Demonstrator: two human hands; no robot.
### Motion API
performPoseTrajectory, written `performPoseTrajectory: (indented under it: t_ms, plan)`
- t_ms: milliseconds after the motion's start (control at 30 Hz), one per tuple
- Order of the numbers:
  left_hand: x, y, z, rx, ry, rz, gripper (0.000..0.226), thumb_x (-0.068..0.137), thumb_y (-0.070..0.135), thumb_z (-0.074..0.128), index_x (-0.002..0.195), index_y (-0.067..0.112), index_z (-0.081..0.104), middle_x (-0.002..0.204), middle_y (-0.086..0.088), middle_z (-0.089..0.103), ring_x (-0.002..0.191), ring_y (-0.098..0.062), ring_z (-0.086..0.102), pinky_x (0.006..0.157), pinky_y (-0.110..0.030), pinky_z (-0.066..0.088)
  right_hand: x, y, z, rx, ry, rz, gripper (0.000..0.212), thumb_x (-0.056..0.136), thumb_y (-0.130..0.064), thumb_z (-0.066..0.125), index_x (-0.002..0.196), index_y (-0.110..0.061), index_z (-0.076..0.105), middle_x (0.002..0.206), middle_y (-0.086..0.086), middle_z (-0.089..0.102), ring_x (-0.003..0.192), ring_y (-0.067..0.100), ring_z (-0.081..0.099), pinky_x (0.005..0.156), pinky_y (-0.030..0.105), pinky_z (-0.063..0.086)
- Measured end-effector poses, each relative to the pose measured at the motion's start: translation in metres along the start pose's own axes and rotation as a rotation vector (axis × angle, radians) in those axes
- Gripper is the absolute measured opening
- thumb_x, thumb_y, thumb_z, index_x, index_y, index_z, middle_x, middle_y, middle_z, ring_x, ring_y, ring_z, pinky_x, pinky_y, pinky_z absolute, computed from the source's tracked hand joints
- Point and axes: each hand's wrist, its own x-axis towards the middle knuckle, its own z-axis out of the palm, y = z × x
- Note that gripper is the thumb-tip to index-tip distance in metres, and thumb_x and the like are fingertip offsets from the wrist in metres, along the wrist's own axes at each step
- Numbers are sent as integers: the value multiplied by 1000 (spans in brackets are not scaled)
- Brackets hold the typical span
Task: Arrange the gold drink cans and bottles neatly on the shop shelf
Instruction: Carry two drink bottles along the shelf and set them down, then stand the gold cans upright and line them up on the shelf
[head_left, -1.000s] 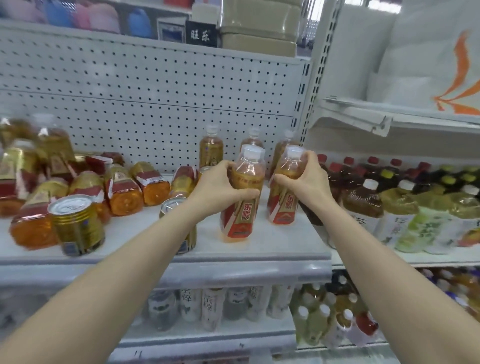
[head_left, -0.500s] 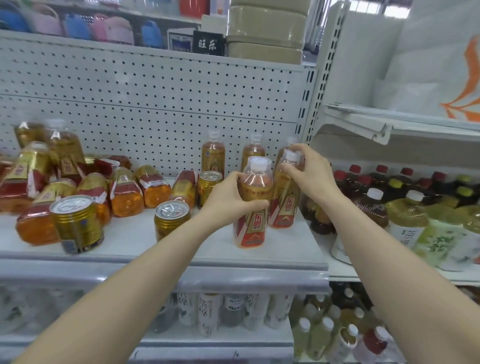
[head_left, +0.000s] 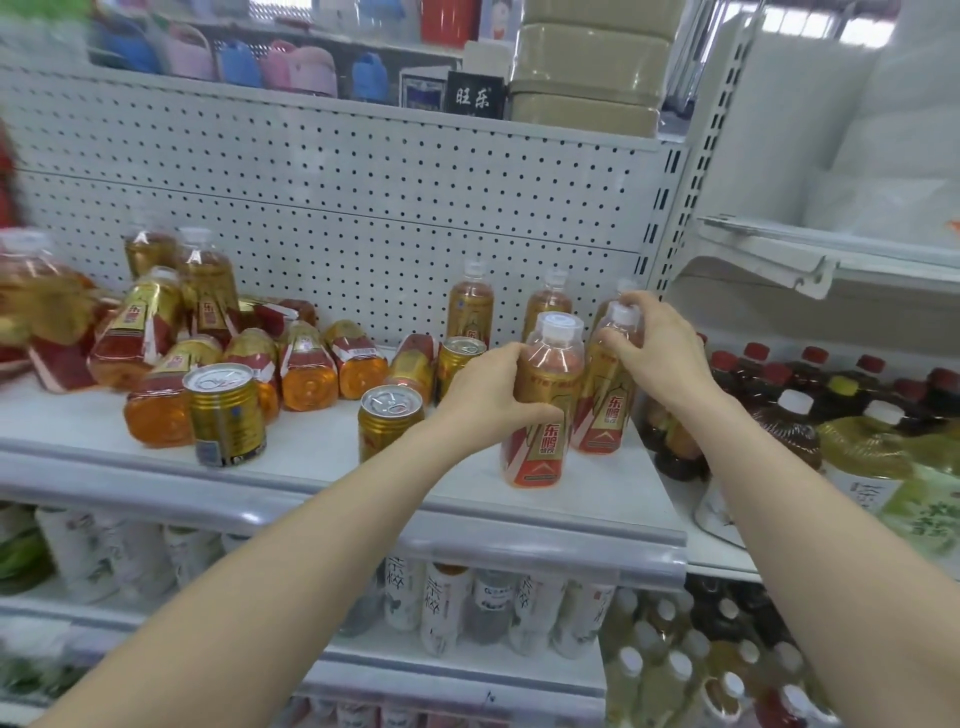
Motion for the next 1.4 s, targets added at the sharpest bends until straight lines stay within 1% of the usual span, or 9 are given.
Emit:
performPoseTrajectory:
  t_ms: [133, 267, 433, 533, 600, 733, 933, 1233, 1400]
  plan:
    - [-8, -11, -22, 259, 85, 101, 62, 80, 46, 75, 134, 25, 54, 127, 5, 59, 115, -17, 55, 95, -37, 49, 6, -11, -7, -67, 22, -16, 41, 102, -37, 49, 138, -18, 52, 139, 7, 54, 122, 24, 53, 97, 38, 41]
    - [-29, -40, -53, 425, 144, 58, 63, 82, 55, 68, 136, 24, 54, 128, 2, 56, 117, -19, 51, 95, -36, 46, 18, -41, -20, -62, 62, -60, 40, 103, -38, 45, 133, -15, 59, 137, 6, 59, 125, 25, 53, 102, 40, 40]
    - [-54, -76, -67, 437, -55, -80, 80, 72, 61, 73, 138, 25, 46, 131, -1, 51, 116, -22, 52, 94, -39, 48, 27, -100, -9, -146, -62, -223, 45, 104, -42, 42, 135, -13, 57, 136, 7, 60, 122, 26, 56, 100, 43, 46]
    - [-58, -87, -71, 407, -60, -62, 79, 72, 58, 75, 137, 28, 44, 126, 1, 55, 112, -21, 54, 90, -37, 48, 28, -133, 14, -246, -134, -279, 46, 103, -40, 44, 138, -12, 54, 138, 9, 56, 126, 28, 52, 102, 42, 43]
    - [-57, -94, -80, 401, -43, -56, 79, 73, 55, 76, 139, 26, 44, 128, 0, 55, 114, -21, 53, 90, -37, 47, 30, -149, 36, -306, -202, -276, 40, 102, -34, 46, 132, -11, 59, 130, 12, 60, 118, 31, 55, 91, 39, 46]
    - [-58, -117, -94, 321, 5, -71, 88, 74, 51, 78, 146, 21, 36, 143, -1, 46, 128, -21, 46, 100, -38, 43, 28, -158, 91, -367, -322, -146, 32, 97, -19, 50, 126, -9, 55, 119, 16, 62, 96, 31, 57, 72, 37, 45]
    - [-65, -141, -89, 176, 26, -99, 98, 71, 50, 81, 146, 17, 26, 143, -3, 45, 127, -24, 49, 101, -42, 44, 10, -149, 149, -187, -242, 149, 59, 96, -32, 59, 141, -1, 36, 138, 22, 46, 127, 39, 45, 98, 44, 43]
    - [-67, -148, -88, 21, 57, -105, 80, 73, 42, 82, 131, 17, 34, 128, -2, 58, 113, -22, 58, 83, -29, 45, 3, -136, 174, 122, -112, 451, 73, 91, -35, 70, 142, 0, 31, 139, 19, 49, 126, 37, 50, 97, 43, 45]
    - [-75, -145, -88, -89, 119, -152, 81, 69, 42, 86, 131, 21, 37, 125, 3, 60, 114, -17, 57, 90, -29, 47, -6, -135, 173, 219, -28, 448, 70, 85, -37, 74, 134, -2, 38, 131, 16, 54, 119, 35, 55, 98, 47, 48]
